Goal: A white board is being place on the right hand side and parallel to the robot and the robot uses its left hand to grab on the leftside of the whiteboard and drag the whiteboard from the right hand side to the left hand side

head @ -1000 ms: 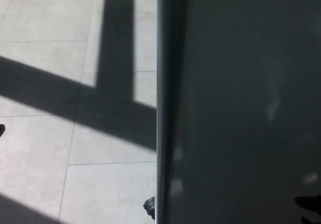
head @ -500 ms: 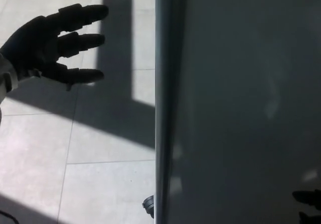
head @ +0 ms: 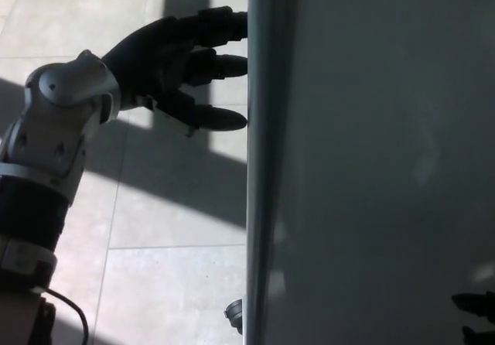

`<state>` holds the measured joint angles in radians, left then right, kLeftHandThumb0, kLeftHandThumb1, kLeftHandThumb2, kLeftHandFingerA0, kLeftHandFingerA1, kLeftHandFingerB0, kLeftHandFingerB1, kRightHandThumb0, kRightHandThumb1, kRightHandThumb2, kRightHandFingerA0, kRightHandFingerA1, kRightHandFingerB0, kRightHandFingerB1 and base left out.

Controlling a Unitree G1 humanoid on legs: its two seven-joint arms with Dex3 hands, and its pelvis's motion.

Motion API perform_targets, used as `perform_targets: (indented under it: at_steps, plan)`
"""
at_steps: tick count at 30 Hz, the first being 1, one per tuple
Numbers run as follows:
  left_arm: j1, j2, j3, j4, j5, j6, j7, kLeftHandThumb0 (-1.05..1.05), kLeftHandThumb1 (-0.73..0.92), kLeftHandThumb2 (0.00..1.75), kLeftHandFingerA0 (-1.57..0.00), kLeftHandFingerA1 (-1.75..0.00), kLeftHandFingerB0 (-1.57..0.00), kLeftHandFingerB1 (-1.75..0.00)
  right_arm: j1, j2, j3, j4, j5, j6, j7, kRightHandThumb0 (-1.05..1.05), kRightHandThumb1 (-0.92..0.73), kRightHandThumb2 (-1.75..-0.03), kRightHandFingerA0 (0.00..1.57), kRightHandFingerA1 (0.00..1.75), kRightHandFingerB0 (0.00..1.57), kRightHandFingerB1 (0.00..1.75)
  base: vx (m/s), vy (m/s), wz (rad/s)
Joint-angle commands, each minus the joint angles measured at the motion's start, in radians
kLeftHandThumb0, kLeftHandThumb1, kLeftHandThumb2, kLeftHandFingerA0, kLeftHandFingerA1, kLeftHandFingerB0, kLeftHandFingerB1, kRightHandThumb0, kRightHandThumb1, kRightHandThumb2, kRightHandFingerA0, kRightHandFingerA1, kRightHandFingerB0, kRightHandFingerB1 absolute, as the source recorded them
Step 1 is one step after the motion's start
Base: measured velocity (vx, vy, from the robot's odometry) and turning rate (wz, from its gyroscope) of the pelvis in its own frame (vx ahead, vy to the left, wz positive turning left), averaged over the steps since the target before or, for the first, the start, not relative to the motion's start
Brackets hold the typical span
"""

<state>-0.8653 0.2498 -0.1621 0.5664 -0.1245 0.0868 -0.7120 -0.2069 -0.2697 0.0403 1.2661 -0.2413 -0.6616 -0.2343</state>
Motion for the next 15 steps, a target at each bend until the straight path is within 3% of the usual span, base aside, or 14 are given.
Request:
perform_targets:
  at_steps: [1,3,10,12,13,15]
  plan:
    - [-0.020,-0.051,-0.018,-0.014,0.020,0.050,0.015,-0.21,0.37,0.63,-0.05,-0.36,-0.01,-0.18,-0.002,-0.010,-0.007,0.004,0.001,-0.016,-0.011,-0.23,-0.74,-0.62,0.76,0.57,0.63,0.40,0.00,0.000,0.00]
    - [-0.018,-0.062,-0.022,-0.020,0.016,0.052,0.004,-0.36,0.28,0.67,-0.01,-0.36,0.00,-0.22,-0.006,-0.013,-0.007,0.004,-0.002,-0.016,-0.009,-0.24,-0.73,-0.62,0.80,0.56,0.61,0.40,0.00,0.000,0.00]
    - [-0.018,-0.077,-0.054,-0.063,0.023,0.119,-0.009,-0.32,0.27,0.67,-0.01,-0.36,0.00,-0.24,-0.015,-0.013,-0.019,0.001,0.005,-0.010,0.009,-0.21,-0.74,-0.62,0.79,0.55,0.63,0.40,0.00,0.000,0.00]
    - [-0.011,-0.082,-0.057,-0.078,0.025,0.133,0.000,-0.30,0.29,0.64,-0.05,-0.38,0.00,-0.25,-0.015,-0.012,-0.011,0.001,-0.005,-0.018,-0.002,-0.19,-0.74,-0.62,0.81,0.59,0.64,0.40,0.00,0.000,0.00]
    - [-0.009,-0.084,-0.057,-0.084,0.021,0.142,0.000,-0.27,0.40,0.53,-0.09,-0.32,-0.03,-0.24,-0.016,-0.012,-0.009,0.001,-0.009,-0.018,-0.007,-0.19,-0.74,-0.62,0.80,0.58,0.65,0.40,0.00,0.000,0.00]
    - [0.000,-0.092,-0.052,-0.084,0.009,0.136,-0.011,-0.27,0.40,0.53,-0.09,-0.32,-0.02,-0.23,-0.015,-0.013,-0.006,0.001,-0.013,-0.022,-0.010,-0.18,-0.74,-0.62,0.79,0.56,0.64,0.40,0.00,0.000,0.00]
